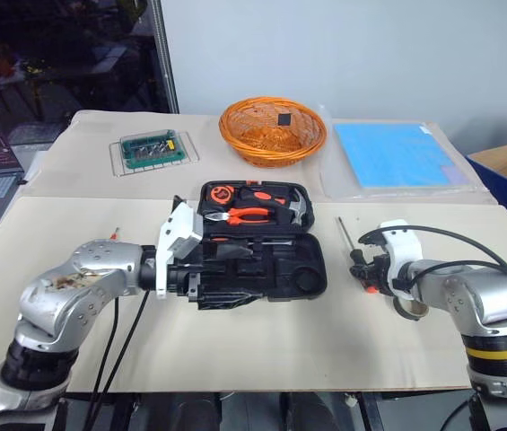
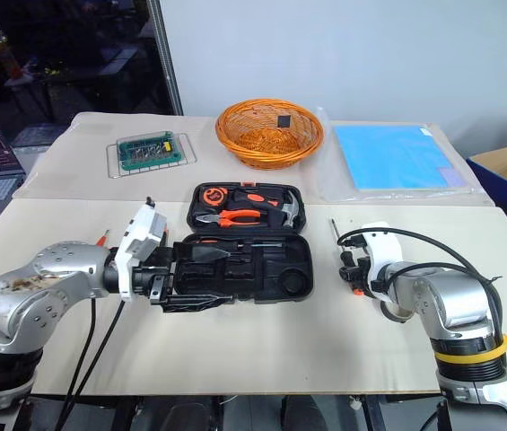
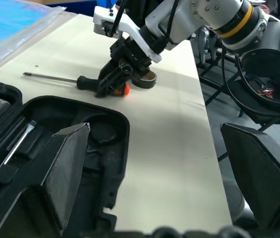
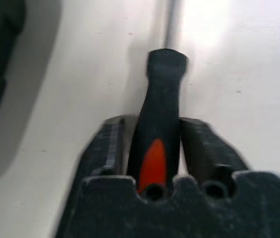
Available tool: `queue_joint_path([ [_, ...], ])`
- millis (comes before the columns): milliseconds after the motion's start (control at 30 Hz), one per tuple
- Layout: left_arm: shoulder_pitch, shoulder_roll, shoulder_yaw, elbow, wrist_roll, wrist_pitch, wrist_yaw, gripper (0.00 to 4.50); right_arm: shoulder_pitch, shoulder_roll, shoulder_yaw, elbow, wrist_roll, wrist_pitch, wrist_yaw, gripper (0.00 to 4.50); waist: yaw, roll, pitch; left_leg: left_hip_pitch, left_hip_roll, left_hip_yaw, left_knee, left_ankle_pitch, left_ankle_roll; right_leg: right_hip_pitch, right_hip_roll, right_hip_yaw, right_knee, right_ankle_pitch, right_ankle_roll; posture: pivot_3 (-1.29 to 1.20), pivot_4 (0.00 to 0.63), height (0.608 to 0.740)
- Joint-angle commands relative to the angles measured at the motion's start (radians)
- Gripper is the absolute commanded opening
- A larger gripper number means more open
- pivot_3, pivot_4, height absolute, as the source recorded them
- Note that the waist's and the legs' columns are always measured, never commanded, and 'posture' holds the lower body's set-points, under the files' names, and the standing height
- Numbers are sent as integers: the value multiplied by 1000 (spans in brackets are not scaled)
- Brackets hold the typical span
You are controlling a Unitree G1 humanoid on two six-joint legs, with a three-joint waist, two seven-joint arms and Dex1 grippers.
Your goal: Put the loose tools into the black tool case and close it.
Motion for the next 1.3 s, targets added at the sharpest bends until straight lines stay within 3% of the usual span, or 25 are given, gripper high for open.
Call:
queue_joint_path([
  [33, 49, -23, 82, -64, -35, -13, 95, 4500, 29, -102, -21, -124, -49, -83, 50, 985, 3, 0, 0, 0, 0, 0, 0, 0, 0, 0, 0, 0, 0, 0, 0, 0, 150, 740],
  [167, 165, -4, 168, -57, -88, -59, 42, 4500, -61, -204, 27, -211, -27, -225, 252, 985, -20, 1, 1, 1, 1, 4, 1, 0, 0, 0, 0, 2, 0, 0, 2, 0, 150, 740],
  [300, 249, 7, 281, -46, -151, -87, 30, 4500, -279, -217, 277, -104, -162, -467, 482, 985, -40, 1, 2, 5, 4, 4, -1, 0, 0, -1, 3, 3, 0, -2, 0, 0, 150, 740],
  [433, 343, 47, 357, -47, -118, -113, 29, 4500, -464, -135, 541, 150, -384, -762, 665, 985, -38, 0, 2, 8, 4, 3, -2, 0, 0, 0, 4, 3, 1, -4, -4, 0, 150, 740],
  [533, 398, 66, 412, -54, -120, -124, 42, 4500, -529, -60, 625, 310, -466, -919, 751, 985, -37, -1, 3, 6, 3, 6, -2, 0, 0, -1, 2, 4, 0, 0, -8, 0, 150, 740],
  [700, 467, 73, 458, -81, -122, -141, 56, 4500, -550, 41, 664, 483, -550, -1041, 821, 985, -21, -2, 4, 4, 1, 6, -4, 0, 0, -3, 0, 3, -1, 2, -3, 0, 150, 740],
  [1100, 500, 80, 457, -121, -140, -155, 104, 4500, -528, 113, 646, 667, -643, -1171, 949, 984, -8, -1, 4, 9, 3, 6, -5, 1, -3, 0, 0, 1, 2, 1, -7, 0, 150, 740],
  [1133, 501, 80, 456, -120, -141, -156, 105, 4500, -525, 114, 637, 662, -640, -1168, 960, 2037, -7, -1, 4, 9, 3, 6, -5, 1, -3, 0, 0, 1, 2, 1, -7, 0, 150, 740],
  [1200, 501, 82, 457, -117, -144, -155, 104, 4500, -518, 116, 607, 633, -637, -1159, 952, 2539, -5, -2, 4, 9, 3, 6, -5, 1, -3, 0, 0, 1, 2, 1, -6, 0, 150, 740],
  [1300, 502, 82, 455, -110, -142, -158, 103, 4500, -512, 90, 537, 552, -586, -1121, 990, 2539, -6, -1, 4, 8, 3, 6, -6, 1, -3, -1, 0, 1, 2, 1, -6, 0, 150, 740],
])
